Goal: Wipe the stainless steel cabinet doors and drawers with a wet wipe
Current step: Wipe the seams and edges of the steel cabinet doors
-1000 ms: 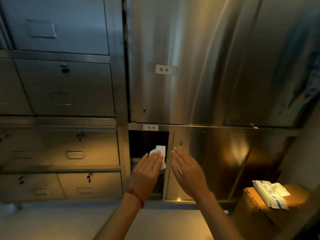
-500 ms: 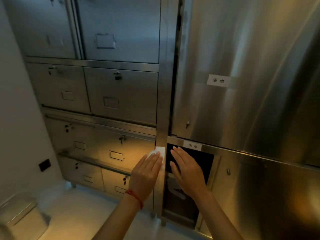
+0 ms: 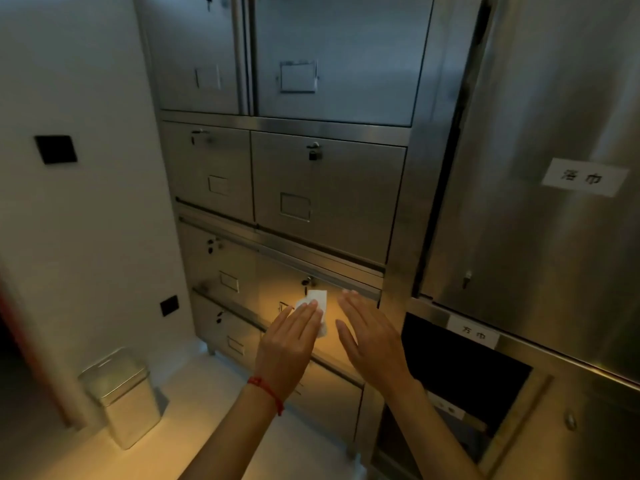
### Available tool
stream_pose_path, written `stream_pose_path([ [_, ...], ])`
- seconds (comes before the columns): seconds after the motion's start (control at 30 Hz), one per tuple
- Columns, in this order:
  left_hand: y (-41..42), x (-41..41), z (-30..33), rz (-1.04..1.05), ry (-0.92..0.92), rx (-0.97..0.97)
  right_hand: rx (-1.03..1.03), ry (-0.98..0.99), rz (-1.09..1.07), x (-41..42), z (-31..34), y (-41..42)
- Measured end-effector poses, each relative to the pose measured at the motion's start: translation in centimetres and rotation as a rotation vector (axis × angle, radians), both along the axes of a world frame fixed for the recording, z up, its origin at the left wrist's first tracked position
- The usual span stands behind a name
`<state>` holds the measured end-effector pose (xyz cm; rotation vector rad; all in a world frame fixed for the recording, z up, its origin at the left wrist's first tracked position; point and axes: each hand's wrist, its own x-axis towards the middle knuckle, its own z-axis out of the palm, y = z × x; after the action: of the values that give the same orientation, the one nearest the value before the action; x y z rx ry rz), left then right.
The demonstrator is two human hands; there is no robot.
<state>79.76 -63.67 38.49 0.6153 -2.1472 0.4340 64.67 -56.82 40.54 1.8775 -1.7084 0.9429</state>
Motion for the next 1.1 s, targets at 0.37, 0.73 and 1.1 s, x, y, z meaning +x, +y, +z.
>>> stream_pose_path([
  [0.37,-13.6,3.5,0.4,0.028,0.029,-0.033,-0.036,0.052,0.029,3.1,0.5,-13.7],
  [0.73,-28.6,9.6,1.4,0.03,0.055,-0.049,-0.039,0.019,0.032,8.8,1.4,-29.0],
  [1.1,-38.6,11.2,2.0,0.05,0.083,-0.046,-0.029,-0.002,0.047,10.2,1.9,-39.7],
])
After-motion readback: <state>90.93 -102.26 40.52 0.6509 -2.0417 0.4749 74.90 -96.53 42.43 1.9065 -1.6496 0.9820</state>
